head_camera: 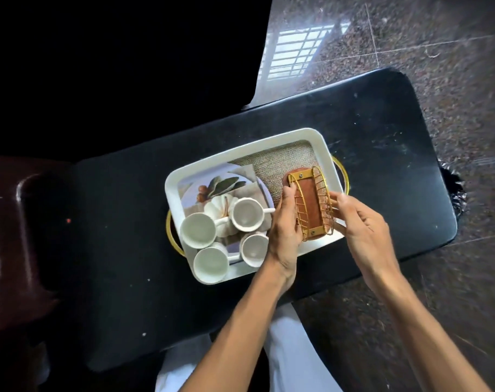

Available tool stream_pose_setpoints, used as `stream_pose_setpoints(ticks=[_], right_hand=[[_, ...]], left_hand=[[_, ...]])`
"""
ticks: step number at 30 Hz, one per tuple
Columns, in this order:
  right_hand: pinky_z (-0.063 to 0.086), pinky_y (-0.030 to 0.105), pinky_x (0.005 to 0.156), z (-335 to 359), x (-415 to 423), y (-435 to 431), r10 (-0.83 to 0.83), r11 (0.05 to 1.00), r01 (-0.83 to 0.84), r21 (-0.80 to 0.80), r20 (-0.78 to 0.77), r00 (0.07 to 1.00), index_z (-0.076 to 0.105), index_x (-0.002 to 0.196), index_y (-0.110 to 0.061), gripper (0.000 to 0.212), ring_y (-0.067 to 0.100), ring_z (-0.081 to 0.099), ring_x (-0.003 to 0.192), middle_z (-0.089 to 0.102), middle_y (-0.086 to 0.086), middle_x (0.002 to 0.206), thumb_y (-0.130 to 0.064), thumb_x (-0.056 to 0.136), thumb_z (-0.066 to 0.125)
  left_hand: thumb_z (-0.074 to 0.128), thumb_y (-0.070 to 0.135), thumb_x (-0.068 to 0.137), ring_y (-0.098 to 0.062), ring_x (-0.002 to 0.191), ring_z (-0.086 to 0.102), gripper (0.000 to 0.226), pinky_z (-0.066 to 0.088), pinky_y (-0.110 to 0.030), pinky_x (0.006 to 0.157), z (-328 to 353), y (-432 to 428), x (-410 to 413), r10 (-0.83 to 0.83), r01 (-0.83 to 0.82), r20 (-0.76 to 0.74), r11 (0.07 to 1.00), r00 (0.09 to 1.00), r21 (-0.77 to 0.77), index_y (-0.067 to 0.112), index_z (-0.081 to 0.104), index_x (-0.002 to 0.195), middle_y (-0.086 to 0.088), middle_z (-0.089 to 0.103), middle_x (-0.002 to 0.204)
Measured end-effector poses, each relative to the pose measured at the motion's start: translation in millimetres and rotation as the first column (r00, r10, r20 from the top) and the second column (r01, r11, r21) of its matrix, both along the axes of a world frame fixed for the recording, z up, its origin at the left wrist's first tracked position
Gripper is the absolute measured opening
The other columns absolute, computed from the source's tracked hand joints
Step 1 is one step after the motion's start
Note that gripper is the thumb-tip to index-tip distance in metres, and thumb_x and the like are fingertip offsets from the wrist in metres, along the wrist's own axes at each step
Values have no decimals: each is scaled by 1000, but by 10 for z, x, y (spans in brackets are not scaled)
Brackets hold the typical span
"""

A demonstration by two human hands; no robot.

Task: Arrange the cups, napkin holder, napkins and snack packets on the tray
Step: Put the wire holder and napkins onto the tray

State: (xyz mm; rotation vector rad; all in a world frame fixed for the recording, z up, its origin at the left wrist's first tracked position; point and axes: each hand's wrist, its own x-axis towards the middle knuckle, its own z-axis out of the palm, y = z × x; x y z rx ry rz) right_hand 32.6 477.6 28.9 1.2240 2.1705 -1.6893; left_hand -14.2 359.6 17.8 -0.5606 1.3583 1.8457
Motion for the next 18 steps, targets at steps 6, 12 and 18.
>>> stream_pose_setpoints(ticks=[6, 12, 18], right_hand=[[55, 45, 98, -224, 5, 157, 17, 1000, -17, -6, 35, 999, 75, 102, -48, 30, 5, 71, 103, 77, -18, 103, -56, 96, 47], [56, 46, 95, -293, 26, 180, 65, 997, -67, 40, 52, 997, 73, 99, -53, 27, 6, 72, 99, 77, -18, 99, -53, 100, 46], [57, 45, 93, -296, -14, 171, 112, 988, -118, 102, 59, 992, 73, 98, -48, 26, 11, 72, 97, 77, -12, 96, -49, 101, 47]], left_hand=[[30, 52, 106, 20, 90, 67, 34, 54, -8, 68, -194, 157, 12, -14, 15, 20, 999, 1000, -41, 39, 60, 118, 35, 74, 94], [33, 55, 104, 19, 95, 66, 46, 55, -8, 68, -269, 143, 39, 2, 0, 53, 999, 999, -47, 34, 52, 141, 32, 72, 103], [31, 51, 107, 16, 93, 68, 35, 55, -9, 67, -267, 107, 16, -32, 33, 22, 998, 999, -56, 38, 62, 118, 31, 76, 97]])
